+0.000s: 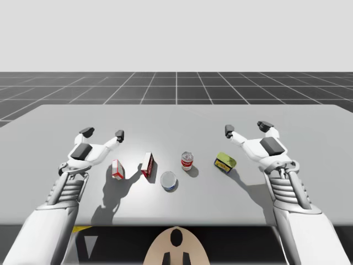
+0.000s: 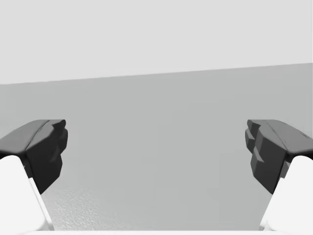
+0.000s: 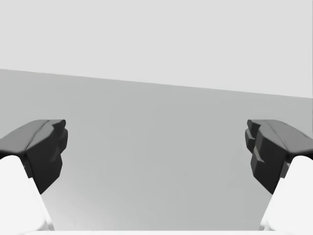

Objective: Grasp the tuna can and hold it up.

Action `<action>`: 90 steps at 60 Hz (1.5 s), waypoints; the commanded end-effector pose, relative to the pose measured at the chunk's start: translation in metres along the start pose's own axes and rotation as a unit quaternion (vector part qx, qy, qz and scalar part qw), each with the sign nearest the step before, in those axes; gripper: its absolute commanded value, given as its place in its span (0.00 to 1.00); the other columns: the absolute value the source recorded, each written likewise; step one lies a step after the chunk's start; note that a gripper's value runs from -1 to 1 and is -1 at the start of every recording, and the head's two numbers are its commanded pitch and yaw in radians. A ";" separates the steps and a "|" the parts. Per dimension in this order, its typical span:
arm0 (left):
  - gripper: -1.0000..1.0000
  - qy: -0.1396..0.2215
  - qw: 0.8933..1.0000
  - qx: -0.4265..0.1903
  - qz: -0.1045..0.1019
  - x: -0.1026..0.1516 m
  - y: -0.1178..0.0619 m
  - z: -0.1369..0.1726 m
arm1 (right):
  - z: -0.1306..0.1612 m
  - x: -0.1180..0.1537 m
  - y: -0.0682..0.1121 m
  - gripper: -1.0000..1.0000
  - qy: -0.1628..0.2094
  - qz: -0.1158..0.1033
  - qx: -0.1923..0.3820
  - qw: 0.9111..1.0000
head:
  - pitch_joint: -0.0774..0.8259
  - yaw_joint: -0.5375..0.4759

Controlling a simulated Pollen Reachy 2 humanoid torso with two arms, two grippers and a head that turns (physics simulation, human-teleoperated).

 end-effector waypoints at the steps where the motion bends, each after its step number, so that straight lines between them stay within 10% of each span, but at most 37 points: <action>1: 0.00 -0.003 1.000 -0.001 -0.004 0.001 0.000 0.000 | 0.000 0.001 0.000 0.00 0.001 -0.001 -0.001 1.000 | 0.80 0.56; 23: 0.00 -0.019 1.000 -0.013 0.003 0.011 -0.007 0.007 | 0.002 0.004 -0.002 0.00 -0.002 -0.006 0.001 1.000 | 0.95 0.60; 33: 0.00 -0.017 0.996 -0.068 0.047 0.048 -0.018 0.041 | 0.001 0.003 -0.003 0.00 0.001 -0.008 -0.004 1.000 | 0.95 0.58; 46: 0.00 0.026 0.990 -0.140 0.018 0.062 -0.044 0.099 | 0.000 0.002 -0.004 0.00 0.003 -0.007 -0.005 1.000 | 0.95 0.59; 60: 0.00 0.102 0.972 -0.210 -0.005 0.027 -0.075 0.152 | 0.000 0.002 -0.004 0.00 0.002 -0.007 -0.005 1.000 | 0.95 0.59; 90: 0.00 0.202 0.941 -0.269 0.036 -0.053 -0.124 0.169 | 0.001 0.004 -0.004 0.00 -0.001 -0.008 -0.006 1.000 | 0.96 0.59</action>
